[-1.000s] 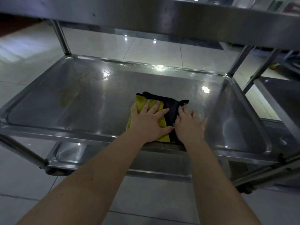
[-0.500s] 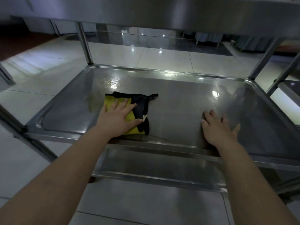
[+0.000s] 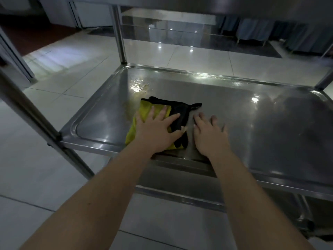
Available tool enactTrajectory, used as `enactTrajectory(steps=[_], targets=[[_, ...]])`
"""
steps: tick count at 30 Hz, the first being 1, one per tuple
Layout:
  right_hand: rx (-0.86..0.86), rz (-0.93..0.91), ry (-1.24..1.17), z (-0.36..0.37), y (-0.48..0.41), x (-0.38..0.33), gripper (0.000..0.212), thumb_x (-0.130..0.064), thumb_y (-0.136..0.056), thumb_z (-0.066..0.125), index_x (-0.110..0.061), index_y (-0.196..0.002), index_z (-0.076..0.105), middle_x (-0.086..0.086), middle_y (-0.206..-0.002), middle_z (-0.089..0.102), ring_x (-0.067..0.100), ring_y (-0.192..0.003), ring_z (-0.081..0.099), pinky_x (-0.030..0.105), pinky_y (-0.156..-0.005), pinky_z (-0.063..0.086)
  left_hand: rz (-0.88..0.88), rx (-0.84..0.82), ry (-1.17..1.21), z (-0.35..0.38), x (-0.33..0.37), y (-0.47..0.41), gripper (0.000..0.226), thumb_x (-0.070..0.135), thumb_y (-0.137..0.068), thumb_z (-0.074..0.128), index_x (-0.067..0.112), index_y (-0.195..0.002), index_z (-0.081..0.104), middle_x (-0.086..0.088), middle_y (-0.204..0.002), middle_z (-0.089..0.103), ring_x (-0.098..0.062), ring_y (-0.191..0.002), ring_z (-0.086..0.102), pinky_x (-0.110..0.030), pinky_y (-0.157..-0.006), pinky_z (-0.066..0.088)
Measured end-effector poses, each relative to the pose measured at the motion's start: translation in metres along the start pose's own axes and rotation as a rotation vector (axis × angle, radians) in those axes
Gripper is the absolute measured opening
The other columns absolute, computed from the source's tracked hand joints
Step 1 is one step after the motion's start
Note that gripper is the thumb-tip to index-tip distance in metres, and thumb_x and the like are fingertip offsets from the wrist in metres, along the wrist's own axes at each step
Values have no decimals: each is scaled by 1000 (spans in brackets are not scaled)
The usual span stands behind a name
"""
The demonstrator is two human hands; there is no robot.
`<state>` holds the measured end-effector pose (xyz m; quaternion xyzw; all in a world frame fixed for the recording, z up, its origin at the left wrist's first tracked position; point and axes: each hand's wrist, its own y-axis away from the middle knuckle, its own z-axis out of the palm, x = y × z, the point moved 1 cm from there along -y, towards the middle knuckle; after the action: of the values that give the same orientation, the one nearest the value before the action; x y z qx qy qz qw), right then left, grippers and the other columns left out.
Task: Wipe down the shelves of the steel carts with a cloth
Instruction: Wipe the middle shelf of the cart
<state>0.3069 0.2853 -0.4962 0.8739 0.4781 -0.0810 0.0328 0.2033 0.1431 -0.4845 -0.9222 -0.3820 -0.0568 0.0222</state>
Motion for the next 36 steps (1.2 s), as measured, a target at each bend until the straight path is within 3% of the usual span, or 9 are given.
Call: enactTrajectory(steps=[3,7,11,16,19,24,28,34,36], targets=[[-7,16,-20,0,-1,-2,48,-40,-105,17,-33,-152,19,-14,-162,13,23,-149,7,58,-117,5,-106,15,-13,-9,-68,2,64,76,-87,23,57,-146,8,11,-163,2,-25,-150,-1,-64,-114,3],[-7,37,-23,1,0,-7,48,-40,-105,17,-35,-153,16,-16,-161,11,22,-149,5,57,-118,4,-200,-57,-48,-15,-111,9,61,74,-89,20,59,-145,2,11,-163,0,-25,-150,-5,-64,-114,1],[-4,51,-31,0,0,-9,48,-38,-105,18,-34,-153,18,-17,-161,11,23,-149,4,59,-117,1,-161,-59,-52,-12,-75,9,64,76,-87,18,58,-146,-2,9,-163,-3,-32,-149,-8,-68,-111,-3],[3,61,-79,-3,-5,-8,49,-30,-105,25,-32,-154,20,-14,-161,14,21,-150,3,58,-118,-3,72,-47,-44,-1,25,7,64,71,-91,21,54,-148,-2,9,-163,-8,-35,-148,-10,-71,-108,-6],[-18,84,-109,-6,-4,-3,52,-27,-104,27,-33,-154,15,-11,-162,14,17,-150,2,53,-119,-4,109,-34,-41,3,41,7,65,69,-91,22,52,-149,-2,10,-163,-8,-31,-148,-12,-70,-109,-7],[-18,57,-78,-3,-3,-3,49,-35,-105,19,-35,-154,13,-17,-161,10,17,-150,2,52,-119,-4,40,-31,15,-2,-15,18,69,81,-83,21,59,-146,2,17,-162,-6,-19,-149,-10,-57,-116,-7],[-41,56,-68,-3,-2,-6,49,-36,-106,18,-35,-154,14,-18,-161,8,17,-150,2,52,-119,-5,-120,-94,5,-18,-86,36,73,85,-79,19,60,-145,0,18,-161,-8,-16,-149,-11,-54,-118,-6],[-177,143,-44,-11,-17,-40,49,-43,-104,13,-36,-152,10,-17,-162,-2,29,-149,-6,71,-110,0,-209,-156,1,-26,-121,47,73,85,-78,17,61,-144,-4,17,-160,-13,-17,-148,-14,-53,-118,-7],[-211,52,-10,-9,-27,-68,52,-47,-103,12,-34,-153,7,-14,-163,-5,32,-149,-9,70,-111,0,-205,-155,-8,-25,-119,46,74,85,-77,16,61,-144,-5,17,-160,-14,-18,-148,-15,-55,-118,-7]])
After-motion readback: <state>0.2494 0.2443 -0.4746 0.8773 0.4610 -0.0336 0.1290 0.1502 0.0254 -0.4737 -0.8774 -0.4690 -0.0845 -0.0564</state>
